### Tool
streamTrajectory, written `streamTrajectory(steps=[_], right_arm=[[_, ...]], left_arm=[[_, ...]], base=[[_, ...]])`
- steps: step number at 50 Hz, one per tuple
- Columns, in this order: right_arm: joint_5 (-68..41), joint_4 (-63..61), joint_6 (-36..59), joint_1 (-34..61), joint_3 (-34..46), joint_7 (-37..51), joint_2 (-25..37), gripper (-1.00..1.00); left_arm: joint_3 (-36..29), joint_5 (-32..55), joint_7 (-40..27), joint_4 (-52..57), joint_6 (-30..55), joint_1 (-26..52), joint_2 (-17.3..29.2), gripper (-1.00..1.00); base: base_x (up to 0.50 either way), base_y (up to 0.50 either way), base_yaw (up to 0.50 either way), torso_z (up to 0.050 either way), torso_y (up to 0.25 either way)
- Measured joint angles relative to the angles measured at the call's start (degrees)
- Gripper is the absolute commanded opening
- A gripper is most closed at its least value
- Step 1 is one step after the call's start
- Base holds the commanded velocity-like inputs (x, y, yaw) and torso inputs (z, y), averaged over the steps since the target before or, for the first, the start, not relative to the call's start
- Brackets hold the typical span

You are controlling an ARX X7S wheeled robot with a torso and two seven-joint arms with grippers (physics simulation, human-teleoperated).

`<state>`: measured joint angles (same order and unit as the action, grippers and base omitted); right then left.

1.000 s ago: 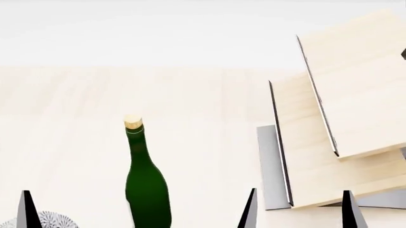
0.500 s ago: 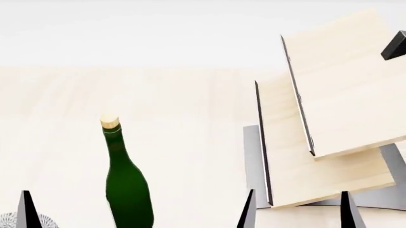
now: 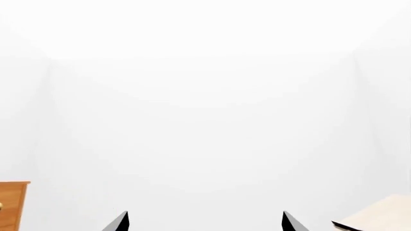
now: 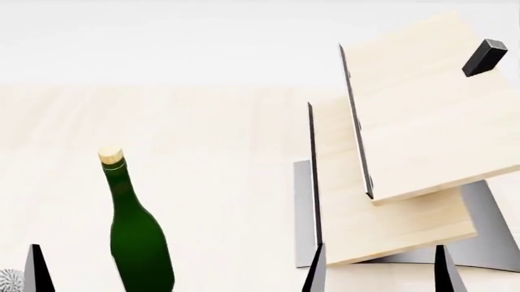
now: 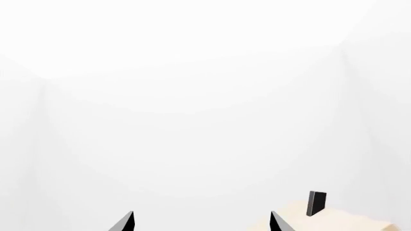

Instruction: Put the wine bottle on the wine rack.

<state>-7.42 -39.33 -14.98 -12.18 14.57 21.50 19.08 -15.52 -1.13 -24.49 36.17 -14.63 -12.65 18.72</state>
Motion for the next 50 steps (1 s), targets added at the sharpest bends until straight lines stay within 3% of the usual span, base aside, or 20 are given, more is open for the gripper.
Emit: streamTrajectory(steps=[50], right_arm=[[1.10,0.53,0.23,0.32,1.27,0.91,0.70,1.00]], left_arm=[[-0.81,0.26,-0.97,-0.81,-0.70,0.27,0.83,1.00]], base=[[0.00,-0.07,0.00,0.000,0.000]])
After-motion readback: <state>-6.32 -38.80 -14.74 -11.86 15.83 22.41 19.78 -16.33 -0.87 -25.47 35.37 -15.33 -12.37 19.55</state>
